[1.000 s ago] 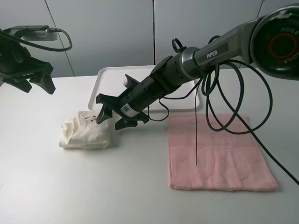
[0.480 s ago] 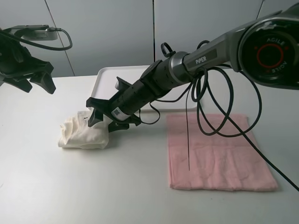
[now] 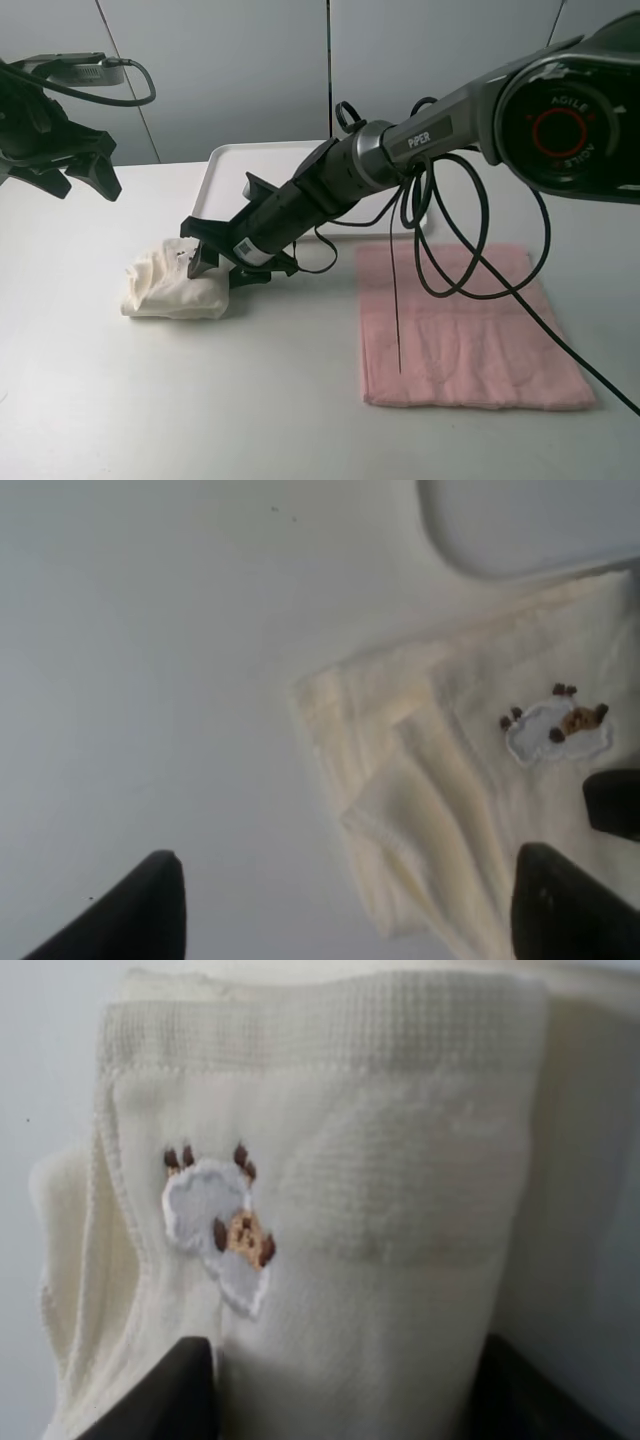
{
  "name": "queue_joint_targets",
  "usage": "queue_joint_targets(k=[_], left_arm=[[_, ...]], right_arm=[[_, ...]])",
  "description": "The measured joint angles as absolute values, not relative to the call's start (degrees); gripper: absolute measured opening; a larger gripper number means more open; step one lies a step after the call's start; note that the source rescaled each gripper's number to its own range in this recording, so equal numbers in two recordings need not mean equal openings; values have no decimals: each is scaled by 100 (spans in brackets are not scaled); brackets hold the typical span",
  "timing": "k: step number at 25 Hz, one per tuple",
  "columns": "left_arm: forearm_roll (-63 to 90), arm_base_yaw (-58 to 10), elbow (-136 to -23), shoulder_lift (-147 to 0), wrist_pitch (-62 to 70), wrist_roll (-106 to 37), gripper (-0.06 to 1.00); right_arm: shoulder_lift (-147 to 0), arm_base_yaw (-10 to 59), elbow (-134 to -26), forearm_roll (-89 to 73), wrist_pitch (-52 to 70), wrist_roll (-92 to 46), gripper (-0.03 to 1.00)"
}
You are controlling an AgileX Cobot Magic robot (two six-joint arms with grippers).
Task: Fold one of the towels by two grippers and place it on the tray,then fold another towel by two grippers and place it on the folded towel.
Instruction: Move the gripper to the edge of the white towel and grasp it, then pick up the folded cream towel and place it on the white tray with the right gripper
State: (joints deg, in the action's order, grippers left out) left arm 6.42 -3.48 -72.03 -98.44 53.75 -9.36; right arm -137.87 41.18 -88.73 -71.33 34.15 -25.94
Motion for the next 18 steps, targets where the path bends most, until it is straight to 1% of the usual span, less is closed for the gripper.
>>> queue_joint_targets(k=[2, 5, 6, 7, 13, 18], left_arm=[[642, -348, -7203, -9844, 5375, -950, 86], [642, -348, -7203, -9844, 5375, -975, 86], [642, -348, -7203, -9844, 5375, -979, 86], [642, -348, -7203, -9844, 5375, -990, 86], [642, -348, -7203, -9844, 5375, -1026, 86], [642, -348, -7203, -9844, 5385, -1026, 86]], right_arm=[[-13806, 4142, -8873, -7142, 3370, -2594, 45], [-13848, 4156, -8873, -7142, 3322, -2608, 17], [-13841, 4156, -8873, -7142, 3322, -2622, 9], [-13841, 4156, -8873, -7142, 3322, -2647, 7], [-13851, 4156, -8873, -7416, 3426, -2810, 7], [-13780, 4156, -9015, -7919, 3918, -3503, 7]])
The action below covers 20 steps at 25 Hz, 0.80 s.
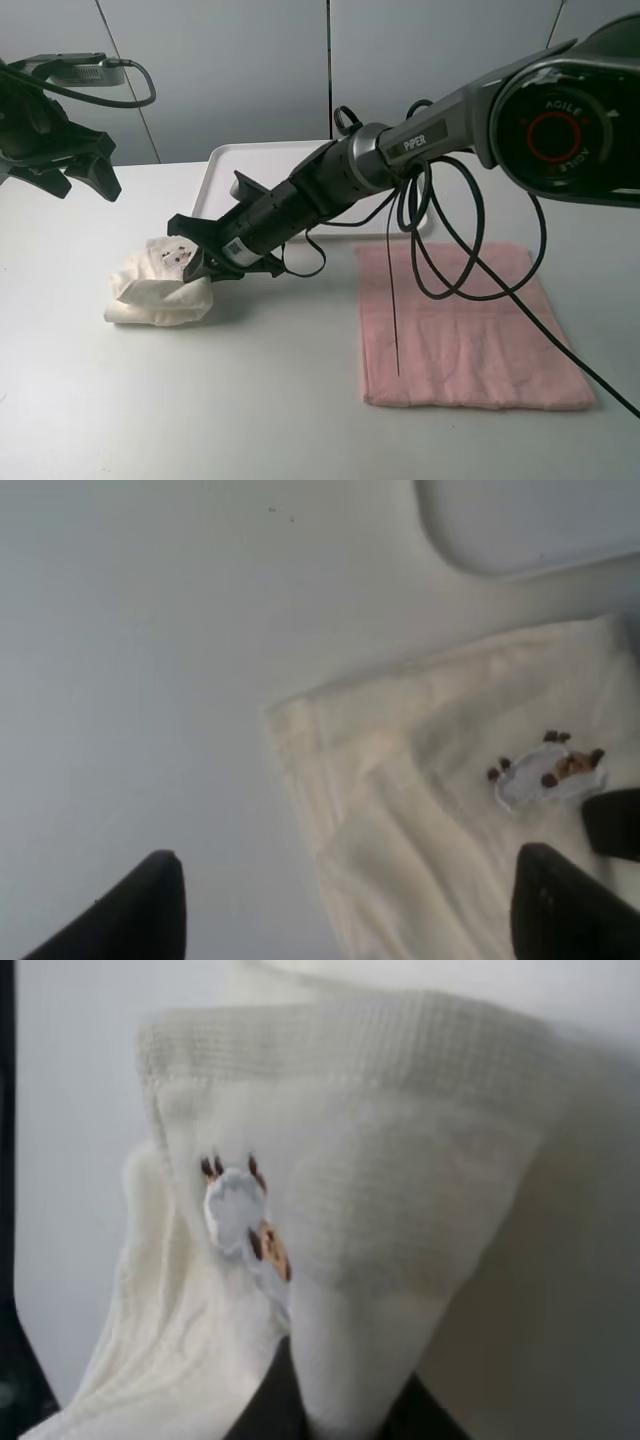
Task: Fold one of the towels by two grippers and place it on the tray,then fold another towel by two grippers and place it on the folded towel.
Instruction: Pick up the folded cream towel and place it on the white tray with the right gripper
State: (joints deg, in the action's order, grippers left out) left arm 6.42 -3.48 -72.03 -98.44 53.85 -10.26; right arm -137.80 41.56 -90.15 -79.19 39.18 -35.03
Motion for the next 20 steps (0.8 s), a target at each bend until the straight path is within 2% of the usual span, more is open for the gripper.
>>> queue_joint_targets(k=[7, 20], left_arm=[[663, -348, -7203, -9844, 5431, -1026, 86], [673, -348, -7203, -9844, 5509, -1038, 86]], right_arm=[[-13679, 3997, -9852, -7222, 4218, -3152, 7], [-13679, 2657, -10283, -6169, 4178, -2467, 7]])
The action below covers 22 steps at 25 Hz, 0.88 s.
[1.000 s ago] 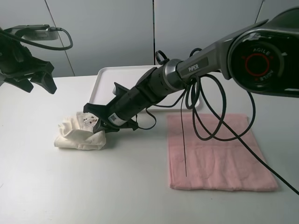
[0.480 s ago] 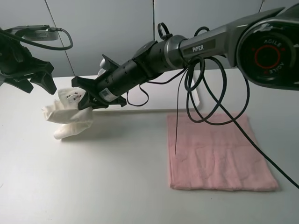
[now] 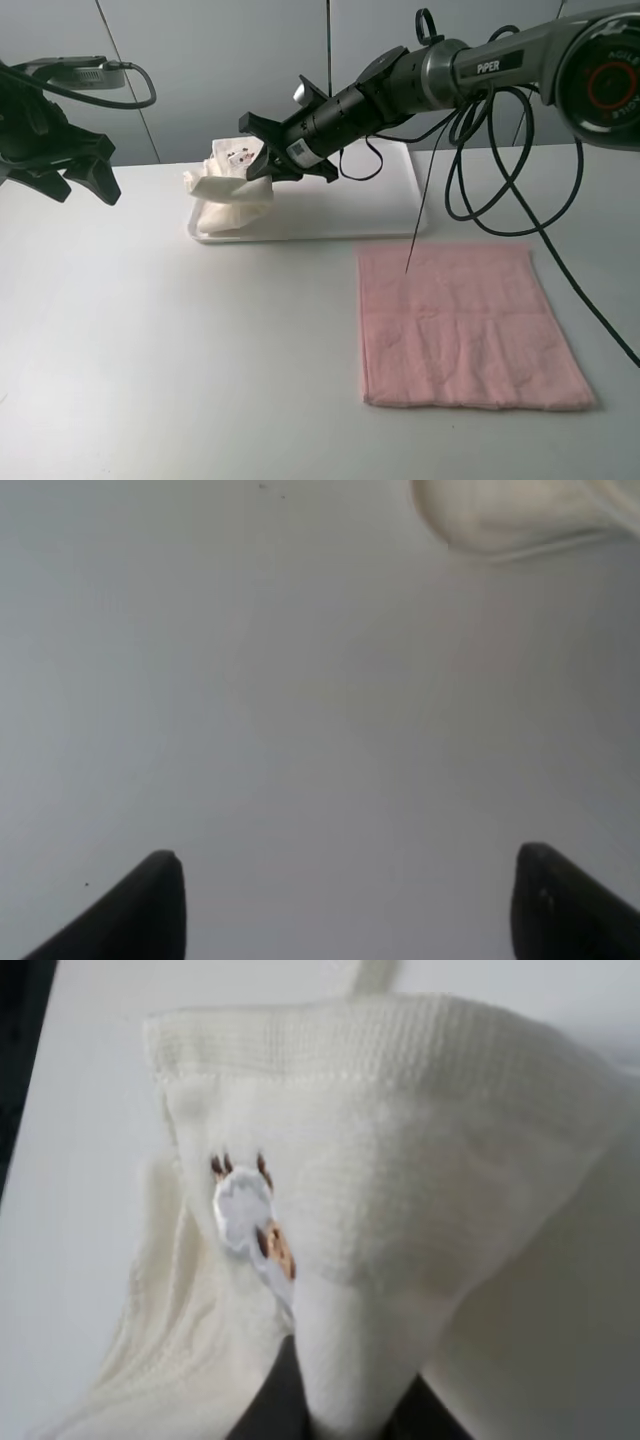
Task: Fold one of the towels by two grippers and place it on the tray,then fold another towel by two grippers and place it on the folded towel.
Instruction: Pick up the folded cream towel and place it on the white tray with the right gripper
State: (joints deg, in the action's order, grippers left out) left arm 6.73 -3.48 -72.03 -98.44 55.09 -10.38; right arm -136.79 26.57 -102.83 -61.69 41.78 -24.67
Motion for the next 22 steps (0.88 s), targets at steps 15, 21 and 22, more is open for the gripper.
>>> queue_joint_targets(k=[15, 21, 22], left_arm=[[673, -348, -7203, -9844, 5531, -1038, 86], [673, -348, -7203, -9844, 5531, -1038, 86], [673, -348, -7203, -9844, 5531, -1038, 86]], right_arm=[[-13679, 1882, -10283, -4545, 3474, -1763, 7], [-13679, 1882, -10283, -4498, 3301, -1692, 9], [-13679, 1882, -10283, -4488, 3284, -1692, 14]])
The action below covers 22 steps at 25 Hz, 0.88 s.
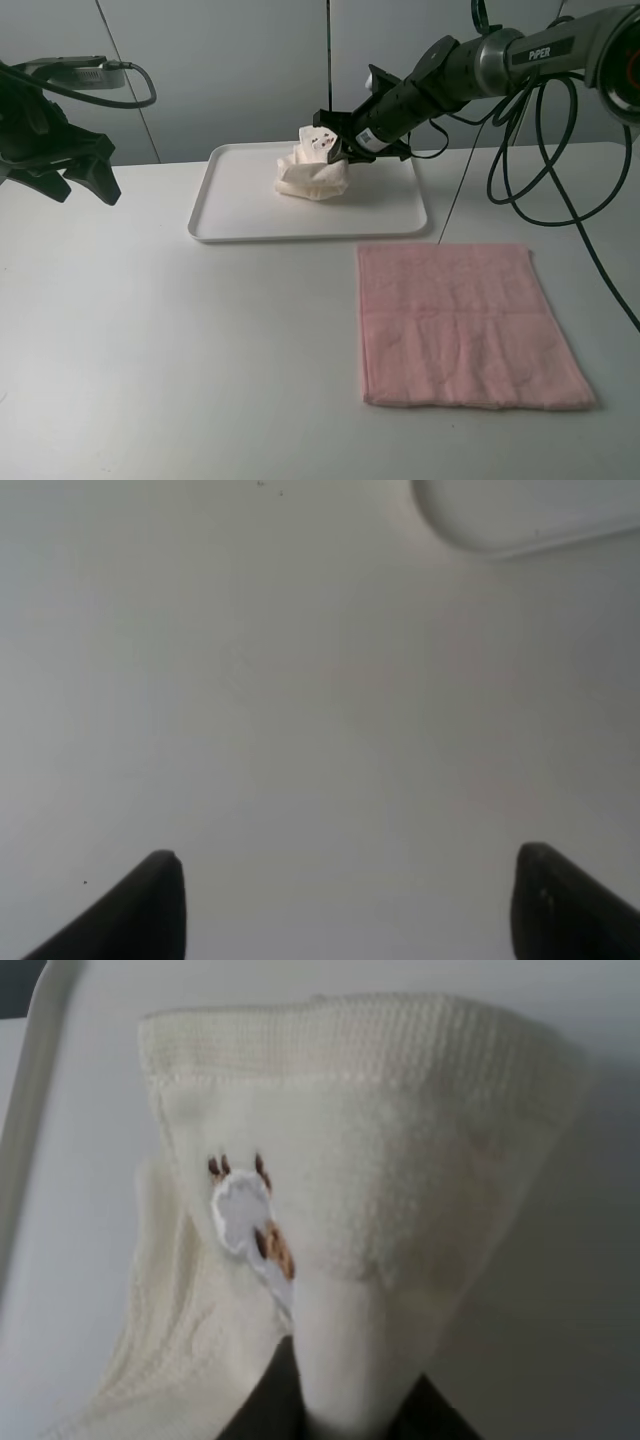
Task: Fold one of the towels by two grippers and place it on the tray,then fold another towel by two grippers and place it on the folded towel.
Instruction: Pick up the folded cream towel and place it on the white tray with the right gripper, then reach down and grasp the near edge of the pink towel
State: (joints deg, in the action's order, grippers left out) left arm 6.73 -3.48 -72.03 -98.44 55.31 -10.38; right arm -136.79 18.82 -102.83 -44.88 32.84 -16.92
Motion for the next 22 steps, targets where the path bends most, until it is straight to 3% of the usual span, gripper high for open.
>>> queue_joint_targets(k=[1, 4, 5, 6, 16, 22], left_arm=[[673, -348, -7203, -9844, 5531, -1038, 86], [673, -348, -7203, -9844, 5531, -1050, 86], [673, -348, -7203, -9844, 5531, -1050, 86], [673, -348, -7203, -9844, 5531, -1050, 86], [673, -348, -7203, -9844, 5575, -1281, 86], [674, -348, -7203, -9844, 5648, -1744, 86]], right_arm=[[-13679, 1882, -10283, -4488, 3269, -1692, 25], [-13679, 1882, -10283, -4488, 3241, -1692, 79], [-13679, 1882, -10283, -4488, 3241, -1692, 91], [-13679, 1882, -10283, -4488, 3290, -1692, 95], [-12660, 1882, -10292, -2622, 3941, -1620, 100], [-11748, 1882, -10294, -1339, 5090, -1591, 100]])
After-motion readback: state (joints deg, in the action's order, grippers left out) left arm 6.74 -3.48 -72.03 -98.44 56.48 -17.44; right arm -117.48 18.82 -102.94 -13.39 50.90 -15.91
